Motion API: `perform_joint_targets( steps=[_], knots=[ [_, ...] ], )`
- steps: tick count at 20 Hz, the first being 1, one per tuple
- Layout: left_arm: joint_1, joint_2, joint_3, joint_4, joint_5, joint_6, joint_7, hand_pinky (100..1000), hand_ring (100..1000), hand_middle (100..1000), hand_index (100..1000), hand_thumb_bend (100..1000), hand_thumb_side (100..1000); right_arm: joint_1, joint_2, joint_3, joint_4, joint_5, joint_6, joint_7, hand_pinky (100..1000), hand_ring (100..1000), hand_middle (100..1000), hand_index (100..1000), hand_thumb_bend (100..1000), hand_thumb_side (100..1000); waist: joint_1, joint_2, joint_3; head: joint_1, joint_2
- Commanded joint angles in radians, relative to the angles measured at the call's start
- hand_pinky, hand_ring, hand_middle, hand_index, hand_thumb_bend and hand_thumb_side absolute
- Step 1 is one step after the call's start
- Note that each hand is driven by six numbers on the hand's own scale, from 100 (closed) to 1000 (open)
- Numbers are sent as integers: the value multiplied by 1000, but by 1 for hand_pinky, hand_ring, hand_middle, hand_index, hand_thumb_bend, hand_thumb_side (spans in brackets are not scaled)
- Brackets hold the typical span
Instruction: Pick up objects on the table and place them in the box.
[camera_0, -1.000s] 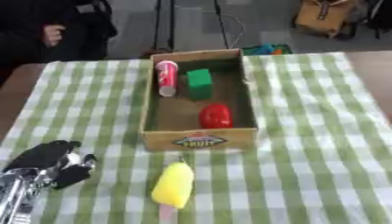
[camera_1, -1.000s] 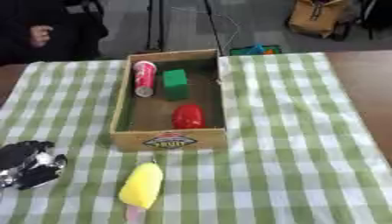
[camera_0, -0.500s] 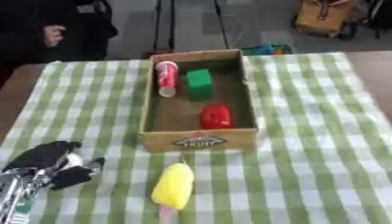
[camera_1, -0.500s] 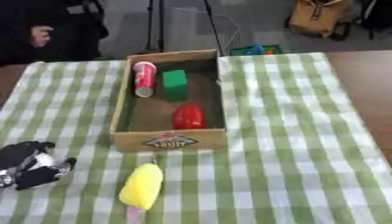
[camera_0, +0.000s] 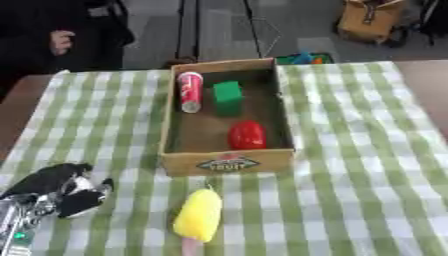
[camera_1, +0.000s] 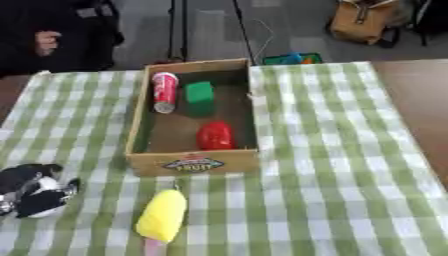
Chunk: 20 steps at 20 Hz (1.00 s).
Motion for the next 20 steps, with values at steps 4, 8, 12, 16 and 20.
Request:
perform_joint_targets(
  steps=[4,8,12,16,20],
  knots=[
    [37,-18,-20,57,20,17,-24,346,583,796,969,247,855,-7,-11,-7,-24,-4,-16,-19,422,436,318,451,100,745,-12,-4,-4,5,-13],
    [36,-18,-21,67,23,9,-24,361,594,801,976,309,854,-8,-12,-6,-24,-6,-16,-21,422,436,318,451,100,741,-12,-3,-4,5,-13],
    [36,-18,-20,75,21,0,-24,368,598,804,985,313,822,-9,-12,-7,-24,-7,-16,-21,422,435,318,451,100,744,-12,-2,-4,5,-13],
    [34,-17,-18,82,12,-2,-24,363,599,799,979,229,726,-9,-12,-7,-24,-7,-17,-21,422,435,318,451,100,746,-12,-1,-4,5,-12],
    [32,-16,-13,83,-9,4,-24,348,596,786,962,147,638,-9,-13,-7,-24,-8,-16,-22,421,435,317,451,100,746,-12,0,-5,6,-14]
  ],
)
